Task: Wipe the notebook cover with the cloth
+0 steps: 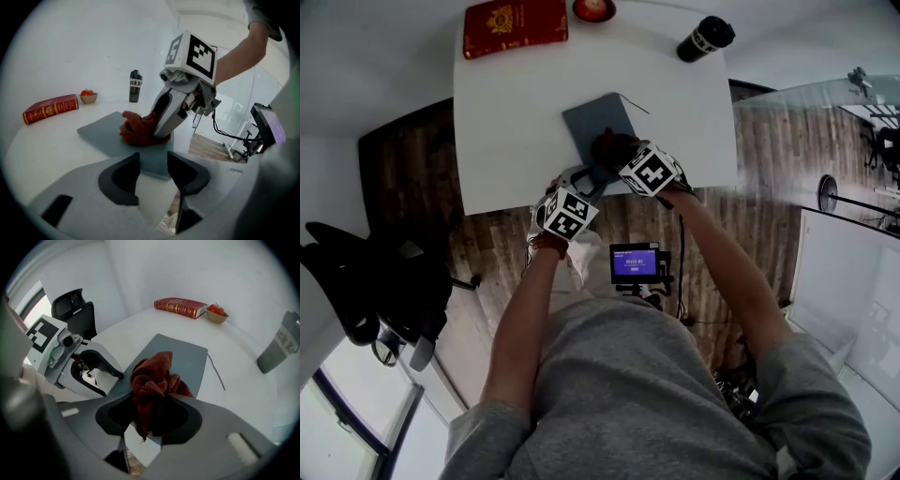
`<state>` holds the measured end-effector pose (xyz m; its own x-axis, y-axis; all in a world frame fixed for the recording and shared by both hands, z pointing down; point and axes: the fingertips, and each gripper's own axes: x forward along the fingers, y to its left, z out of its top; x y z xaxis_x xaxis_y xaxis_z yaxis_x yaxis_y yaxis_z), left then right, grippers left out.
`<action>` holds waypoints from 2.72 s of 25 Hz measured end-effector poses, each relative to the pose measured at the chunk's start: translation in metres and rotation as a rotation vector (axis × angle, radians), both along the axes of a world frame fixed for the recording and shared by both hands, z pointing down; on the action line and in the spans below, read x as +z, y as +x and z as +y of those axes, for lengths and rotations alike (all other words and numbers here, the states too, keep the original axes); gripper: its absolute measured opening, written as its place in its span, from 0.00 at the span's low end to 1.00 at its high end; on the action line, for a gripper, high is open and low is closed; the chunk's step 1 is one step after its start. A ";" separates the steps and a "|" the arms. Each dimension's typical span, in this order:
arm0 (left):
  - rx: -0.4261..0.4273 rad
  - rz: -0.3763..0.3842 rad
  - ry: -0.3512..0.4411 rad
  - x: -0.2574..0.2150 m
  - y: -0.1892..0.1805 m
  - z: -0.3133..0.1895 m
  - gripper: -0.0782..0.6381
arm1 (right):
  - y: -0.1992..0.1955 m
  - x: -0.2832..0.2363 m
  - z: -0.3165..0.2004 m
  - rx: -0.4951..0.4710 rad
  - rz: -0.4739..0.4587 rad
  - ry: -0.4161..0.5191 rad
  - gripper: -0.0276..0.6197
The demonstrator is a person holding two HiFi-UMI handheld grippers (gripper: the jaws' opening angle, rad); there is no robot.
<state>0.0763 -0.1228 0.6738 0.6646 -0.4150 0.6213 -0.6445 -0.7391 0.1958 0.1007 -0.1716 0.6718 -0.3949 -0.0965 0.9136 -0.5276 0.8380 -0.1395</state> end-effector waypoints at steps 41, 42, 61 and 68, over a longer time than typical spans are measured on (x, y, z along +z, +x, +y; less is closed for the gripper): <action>-0.015 0.032 -0.036 -0.004 0.003 0.000 0.39 | -0.009 -0.038 -0.131 -0.009 -0.014 0.106 0.32; -0.011 0.032 -0.034 -0.004 0.003 -0.001 0.39 | -0.008 -0.034 -0.139 0.014 -0.003 0.109 0.32; -0.021 -0.005 -0.009 -0.001 0.002 -0.001 0.39 | 0.011 -0.001 -0.100 0.056 0.022 -0.037 0.32; -0.026 -0.008 -0.008 0.000 0.003 -0.001 0.39 | 0.032 0.000 -0.063 0.067 0.009 -0.047 0.32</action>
<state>0.0789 -0.1234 0.6735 0.6484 -0.4274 0.6300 -0.6653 -0.7204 0.1960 0.1322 -0.2349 0.6718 -0.3803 -0.0798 0.9214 -0.5840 0.7932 -0.1724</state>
